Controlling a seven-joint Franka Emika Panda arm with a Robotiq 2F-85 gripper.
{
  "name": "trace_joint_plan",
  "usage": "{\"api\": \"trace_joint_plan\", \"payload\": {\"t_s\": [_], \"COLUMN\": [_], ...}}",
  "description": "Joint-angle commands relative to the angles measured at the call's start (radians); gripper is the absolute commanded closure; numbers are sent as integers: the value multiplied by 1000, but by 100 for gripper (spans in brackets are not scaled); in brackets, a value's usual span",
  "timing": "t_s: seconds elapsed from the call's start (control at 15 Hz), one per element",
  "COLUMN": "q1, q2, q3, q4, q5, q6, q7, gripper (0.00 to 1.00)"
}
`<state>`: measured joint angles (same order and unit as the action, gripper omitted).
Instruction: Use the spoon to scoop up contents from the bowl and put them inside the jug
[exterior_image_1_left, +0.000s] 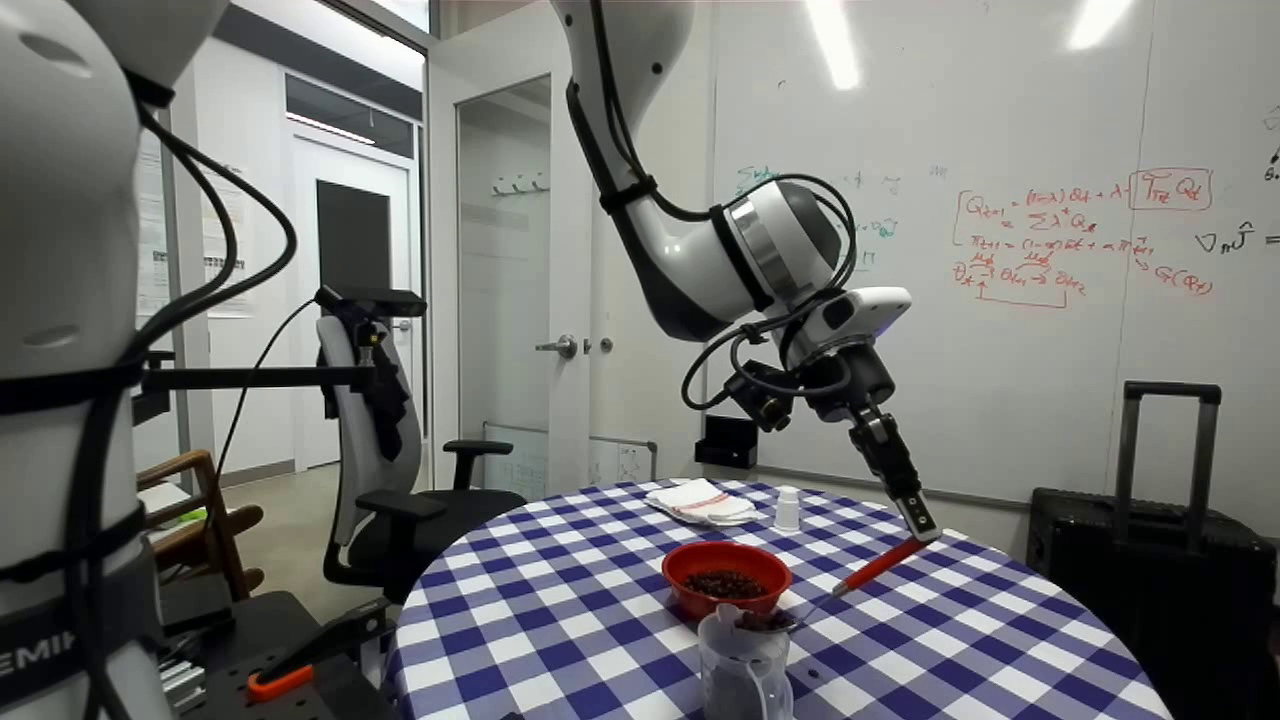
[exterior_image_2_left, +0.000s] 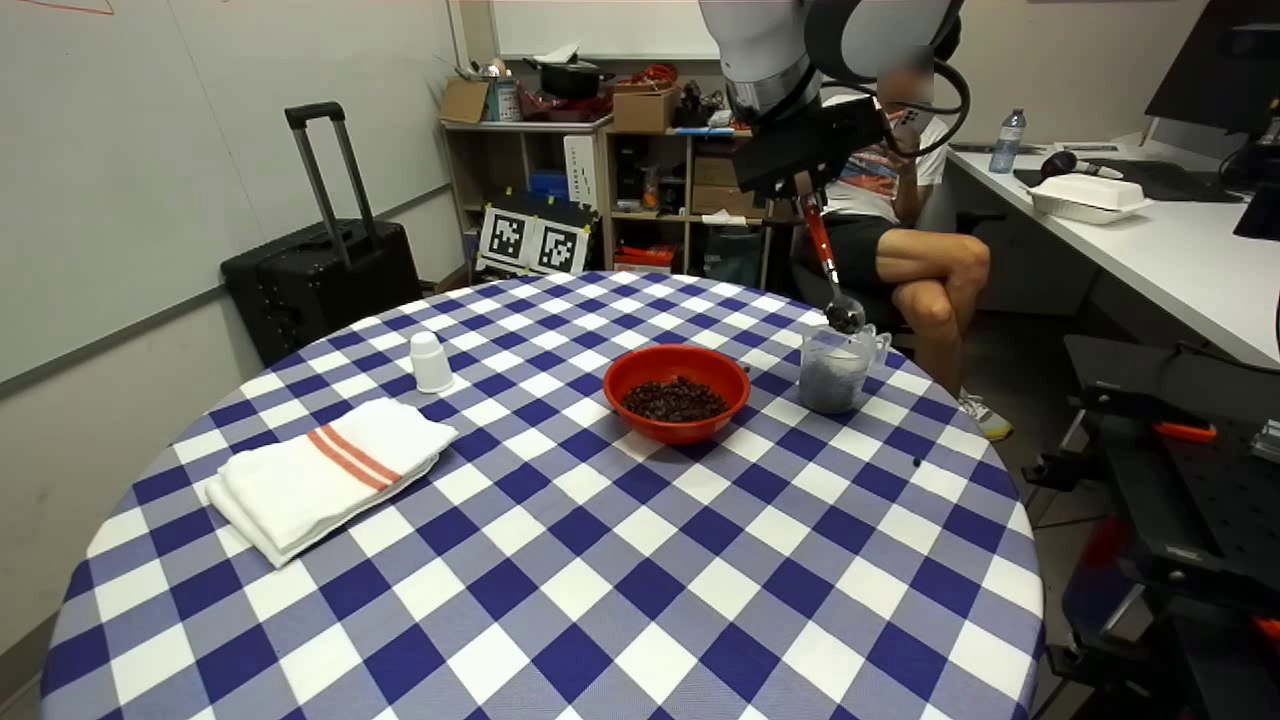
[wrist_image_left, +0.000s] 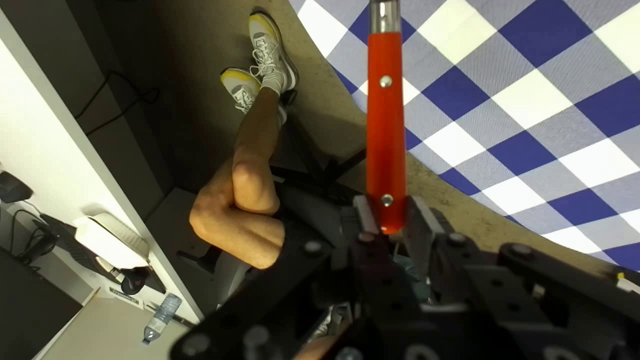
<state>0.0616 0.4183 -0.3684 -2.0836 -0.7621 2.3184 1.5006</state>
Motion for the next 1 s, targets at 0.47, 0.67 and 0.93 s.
{"api": "trace_joint_plan", "payload": {"t_s": [0.47, 0.67, 0.93], "q1": [-21, -22, -27], "q2": [-22, -22, -20], "q3": [75, 90, 111], "q4": [5, 12, 25], "q5": [-104, -123, -146], "q6": [-139, -181, -235], "q7": [102, 125, 152], "gripper": [95, 95, 95]}}
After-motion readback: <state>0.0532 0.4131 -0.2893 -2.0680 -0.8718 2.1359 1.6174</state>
